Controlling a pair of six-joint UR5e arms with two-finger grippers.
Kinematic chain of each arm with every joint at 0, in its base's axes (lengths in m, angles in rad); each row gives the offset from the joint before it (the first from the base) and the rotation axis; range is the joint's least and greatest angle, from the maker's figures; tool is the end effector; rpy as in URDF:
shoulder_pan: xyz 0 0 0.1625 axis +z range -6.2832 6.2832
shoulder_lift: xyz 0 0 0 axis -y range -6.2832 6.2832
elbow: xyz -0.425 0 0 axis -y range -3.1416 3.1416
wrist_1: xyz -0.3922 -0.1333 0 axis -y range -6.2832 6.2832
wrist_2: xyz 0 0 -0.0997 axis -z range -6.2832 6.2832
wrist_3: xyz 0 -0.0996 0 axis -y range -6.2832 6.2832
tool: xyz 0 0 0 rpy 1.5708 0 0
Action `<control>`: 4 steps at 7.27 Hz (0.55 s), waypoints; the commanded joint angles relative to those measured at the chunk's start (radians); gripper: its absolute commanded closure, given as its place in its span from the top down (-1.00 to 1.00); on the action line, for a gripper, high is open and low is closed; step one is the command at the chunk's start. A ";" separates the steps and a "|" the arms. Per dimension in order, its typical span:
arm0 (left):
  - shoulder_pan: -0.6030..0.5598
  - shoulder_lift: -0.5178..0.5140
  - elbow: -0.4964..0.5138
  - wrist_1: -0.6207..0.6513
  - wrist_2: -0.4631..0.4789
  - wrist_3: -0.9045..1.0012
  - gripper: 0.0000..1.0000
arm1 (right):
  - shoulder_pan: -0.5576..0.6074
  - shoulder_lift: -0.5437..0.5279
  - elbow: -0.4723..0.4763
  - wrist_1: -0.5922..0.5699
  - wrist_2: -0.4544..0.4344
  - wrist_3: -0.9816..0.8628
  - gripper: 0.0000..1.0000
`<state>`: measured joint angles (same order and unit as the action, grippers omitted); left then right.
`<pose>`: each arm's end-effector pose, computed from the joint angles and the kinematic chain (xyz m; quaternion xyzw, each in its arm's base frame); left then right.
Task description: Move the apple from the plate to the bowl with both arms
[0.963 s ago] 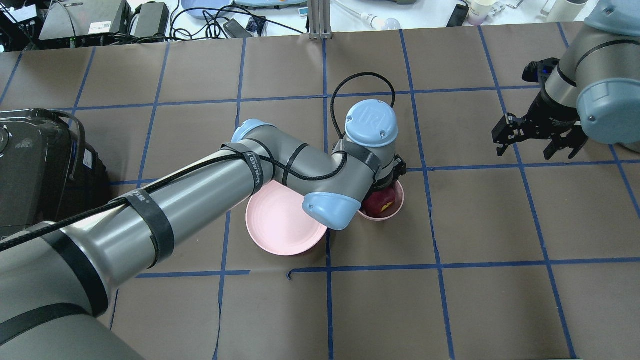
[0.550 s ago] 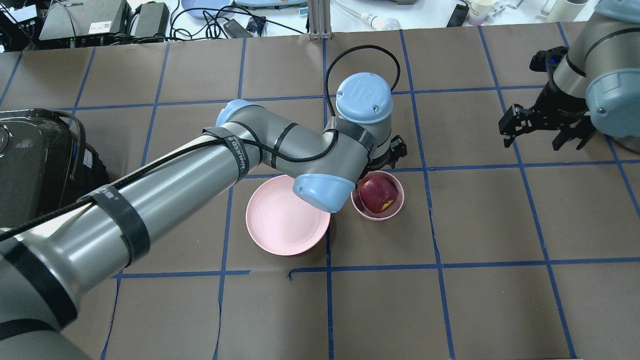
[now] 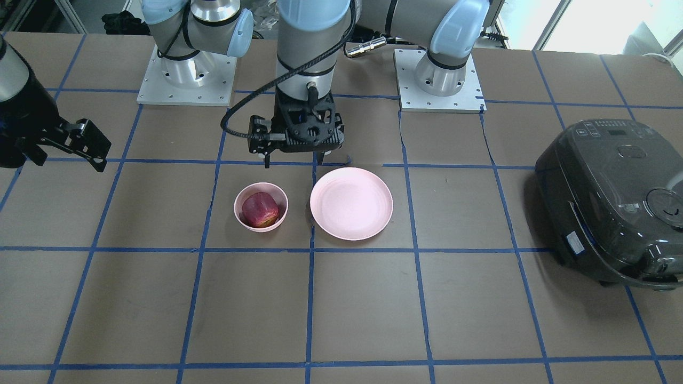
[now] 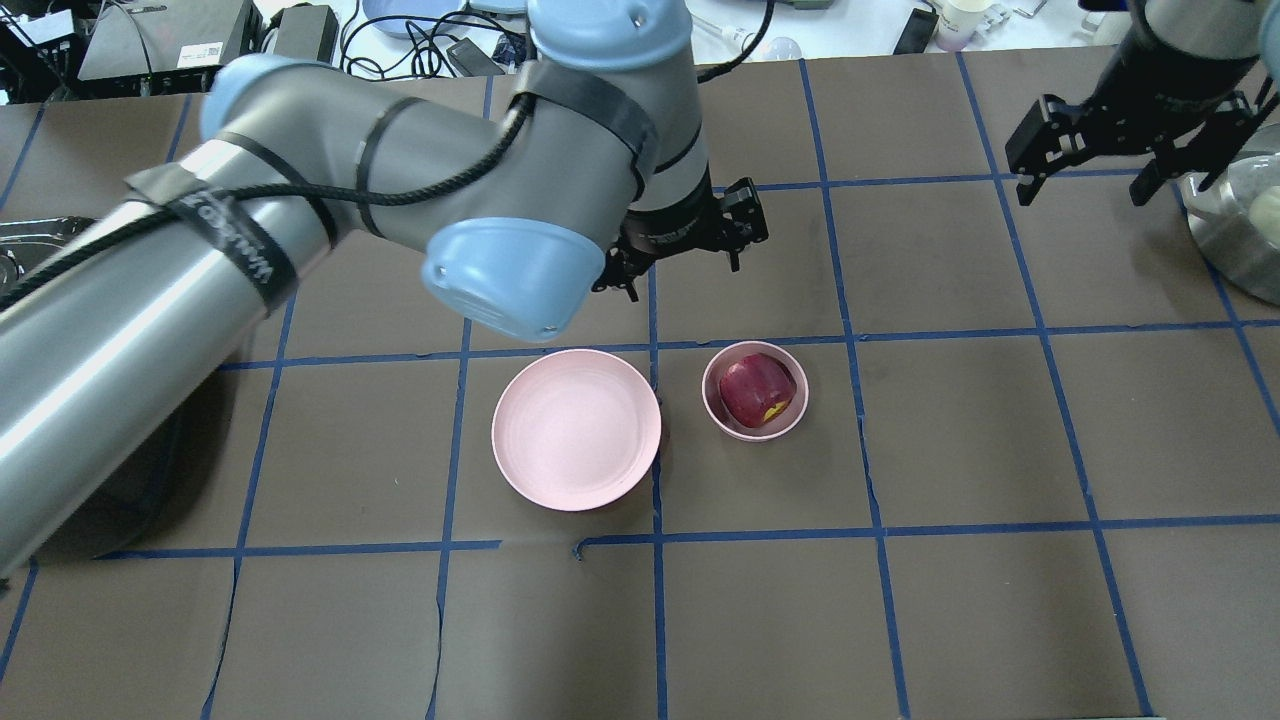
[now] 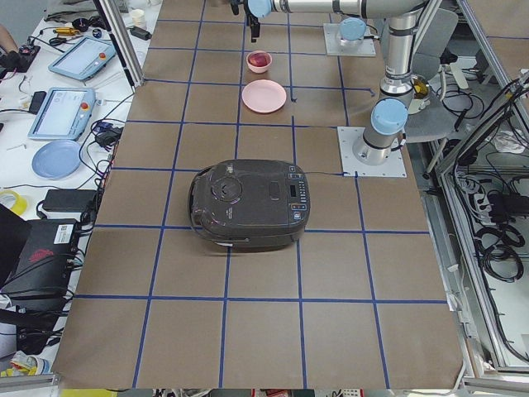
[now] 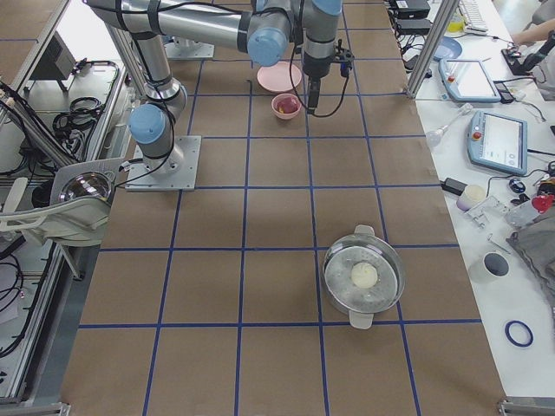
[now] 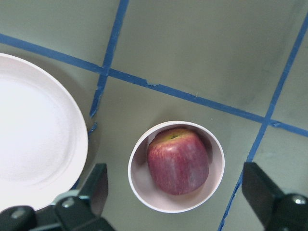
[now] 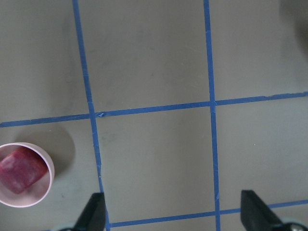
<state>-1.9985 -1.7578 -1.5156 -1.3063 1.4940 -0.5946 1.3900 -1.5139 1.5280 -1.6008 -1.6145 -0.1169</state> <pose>-0.3687 -0.4691 0.4433 0.0806 -0.9938 0.0390 0.0658 0.0338 -0.5323 0.4834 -0.0321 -0.9992 0.0046 0.0228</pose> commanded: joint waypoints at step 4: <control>0.320 0.219 0.003 -0.292 0.083 0.540 1.00 | 0.165 -0.008 -0.029 0.055 0.053 0.079 1.00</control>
<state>-1.7664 -1.5617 -1.5122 -1.5843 1.5518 -0.1510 1.5502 -1.5208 1.4970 -1.5559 -1.5923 -0.0419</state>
